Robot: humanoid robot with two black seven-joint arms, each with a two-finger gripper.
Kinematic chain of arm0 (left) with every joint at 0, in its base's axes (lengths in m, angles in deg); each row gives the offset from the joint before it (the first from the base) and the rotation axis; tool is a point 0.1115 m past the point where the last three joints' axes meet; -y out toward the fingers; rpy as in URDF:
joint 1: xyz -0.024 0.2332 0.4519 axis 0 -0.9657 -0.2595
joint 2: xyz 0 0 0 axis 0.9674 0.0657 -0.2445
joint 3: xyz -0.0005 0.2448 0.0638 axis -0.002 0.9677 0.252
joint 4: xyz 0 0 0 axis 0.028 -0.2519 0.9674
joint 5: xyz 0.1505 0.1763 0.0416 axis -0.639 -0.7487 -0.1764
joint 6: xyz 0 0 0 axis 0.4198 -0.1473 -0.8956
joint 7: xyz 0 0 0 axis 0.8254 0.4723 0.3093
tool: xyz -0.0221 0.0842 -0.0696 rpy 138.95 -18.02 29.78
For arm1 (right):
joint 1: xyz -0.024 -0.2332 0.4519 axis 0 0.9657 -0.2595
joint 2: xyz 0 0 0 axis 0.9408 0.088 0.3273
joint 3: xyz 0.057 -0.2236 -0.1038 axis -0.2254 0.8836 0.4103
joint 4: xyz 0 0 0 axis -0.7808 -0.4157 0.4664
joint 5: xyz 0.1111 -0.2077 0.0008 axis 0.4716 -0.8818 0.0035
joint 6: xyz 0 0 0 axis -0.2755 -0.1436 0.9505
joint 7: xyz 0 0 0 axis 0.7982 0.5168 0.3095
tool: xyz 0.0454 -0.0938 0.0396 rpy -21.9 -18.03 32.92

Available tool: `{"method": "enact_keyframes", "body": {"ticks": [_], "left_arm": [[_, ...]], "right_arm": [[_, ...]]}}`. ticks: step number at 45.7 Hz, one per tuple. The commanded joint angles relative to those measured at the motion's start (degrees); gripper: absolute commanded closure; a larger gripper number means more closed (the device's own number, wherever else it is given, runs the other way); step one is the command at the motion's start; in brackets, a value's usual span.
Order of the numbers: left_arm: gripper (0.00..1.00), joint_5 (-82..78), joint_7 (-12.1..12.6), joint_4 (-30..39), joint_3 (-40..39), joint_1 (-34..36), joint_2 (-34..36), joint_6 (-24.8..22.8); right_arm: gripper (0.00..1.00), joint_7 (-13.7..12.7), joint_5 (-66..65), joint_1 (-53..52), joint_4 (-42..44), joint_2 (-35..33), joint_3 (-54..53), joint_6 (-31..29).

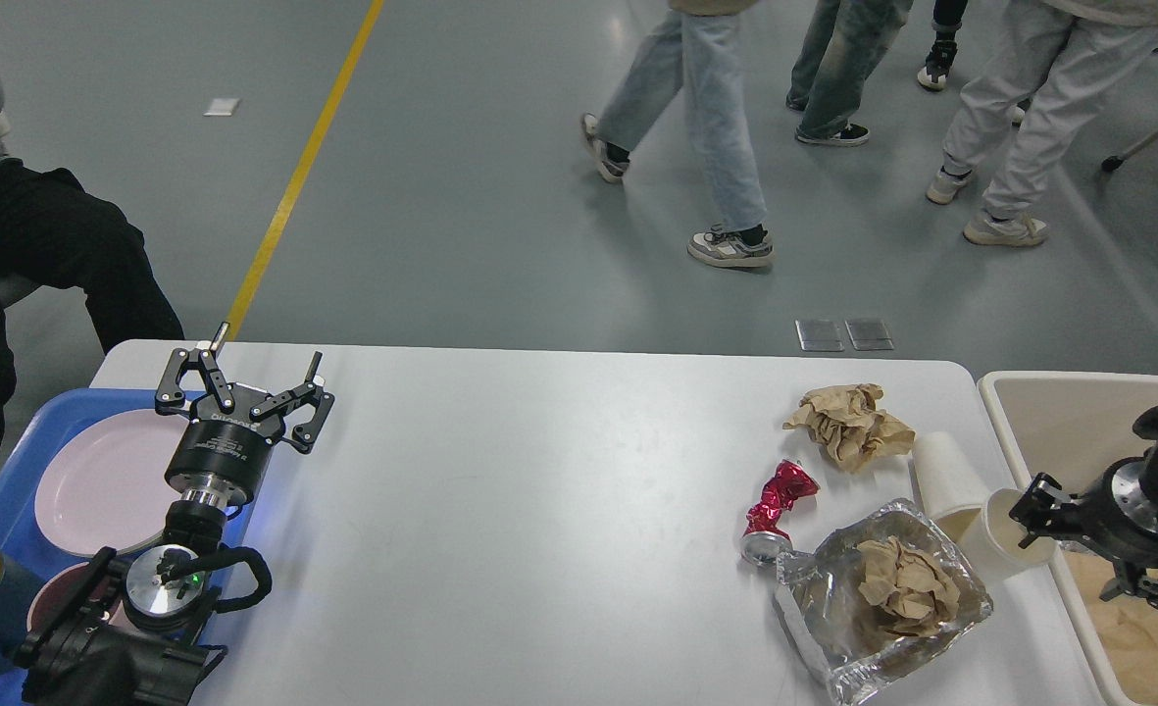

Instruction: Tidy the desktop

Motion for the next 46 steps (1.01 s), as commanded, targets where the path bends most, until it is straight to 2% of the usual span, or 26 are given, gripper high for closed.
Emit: {"method": "enact_keyframes", "body": {"ticks": [1,10,11,12,13,23,38,46], "left_arm": [[0.03,0.0,-0.01,0.0,0.0,0.0,0.0,0.0],[0.03,0.0,-0.01,0.0,-0.09,0.0,0.0,0.0],[0.03,0.0,-0.01,0.0,0.0,0.0,0.0,0.0],[0.03,0.0,-0.01,0.0,0.0,0.0,0.0,0.0],[0.03,0.0,-0.01,0.0,0.0,0.0,0.0,0.0],[0.03,0.0,-0.01,0.0,0.0,0.0,0.0,0.0],[0.03,0.0,-0.01,0.0,0.0,0.0,0.0,0.0],[0.03,0.0,-0.01,0.0,0.0,0.0,0.0,0.0]], "right_arm": [[0.47,0.01,0.07,2.35,1.16,0.23,-3.36,1.55],[0.72,0.01,0.16,4.46,0.98,0.32,-6.35,4.72],[0.77,0.01,0.24,4.55,0.98,0.32,-6.52,4.81],[0.91,0.01,0.24,4.64,0.81,0.32,-6.87,4.81],[1.0,0.01,0.16,4.64,0.81,0.32,-6.96,4.81],[1.0,-0.25,0.07,5.25,0.54,0.4,-6.62,6.92],[1.0,-1.57,0.16,4.21,-2.44,0.23,-7.05,6.04],[1.0,-2.8,0.51,-3.61,-6.57,-7.06,-6.44,0.95]]}}
